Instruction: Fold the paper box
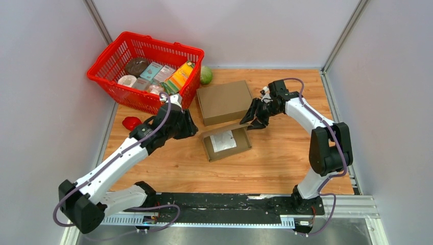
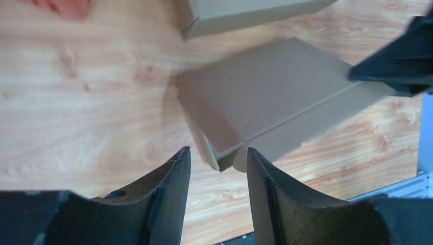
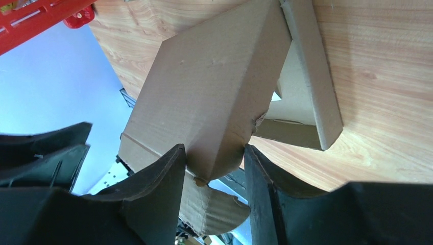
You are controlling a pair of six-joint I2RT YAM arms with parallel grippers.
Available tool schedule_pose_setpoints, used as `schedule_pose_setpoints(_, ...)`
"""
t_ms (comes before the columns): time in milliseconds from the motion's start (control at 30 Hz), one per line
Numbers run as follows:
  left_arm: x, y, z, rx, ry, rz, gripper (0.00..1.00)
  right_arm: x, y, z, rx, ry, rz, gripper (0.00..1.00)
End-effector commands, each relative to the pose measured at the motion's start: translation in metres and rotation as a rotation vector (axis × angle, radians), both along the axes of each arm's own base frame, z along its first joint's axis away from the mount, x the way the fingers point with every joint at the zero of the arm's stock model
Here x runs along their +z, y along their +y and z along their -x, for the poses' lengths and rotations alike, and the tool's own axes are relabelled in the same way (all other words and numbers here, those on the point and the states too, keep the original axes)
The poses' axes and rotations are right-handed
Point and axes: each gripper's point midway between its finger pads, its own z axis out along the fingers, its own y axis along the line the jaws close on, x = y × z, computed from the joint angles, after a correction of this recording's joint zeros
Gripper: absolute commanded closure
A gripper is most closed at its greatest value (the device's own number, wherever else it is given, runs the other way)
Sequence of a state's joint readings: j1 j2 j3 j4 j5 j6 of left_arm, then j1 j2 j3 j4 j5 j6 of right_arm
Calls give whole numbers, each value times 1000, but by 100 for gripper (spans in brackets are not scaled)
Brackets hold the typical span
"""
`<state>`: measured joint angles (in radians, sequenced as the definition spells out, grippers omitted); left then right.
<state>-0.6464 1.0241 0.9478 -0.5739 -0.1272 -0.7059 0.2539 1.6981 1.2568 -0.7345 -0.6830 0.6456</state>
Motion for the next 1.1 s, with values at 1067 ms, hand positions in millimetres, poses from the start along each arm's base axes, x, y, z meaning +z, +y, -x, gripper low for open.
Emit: schedule_pose_setpoints(1067,-81,-50,-14,87,482,106,52,-3,-1,-20,220,-223,162,46)
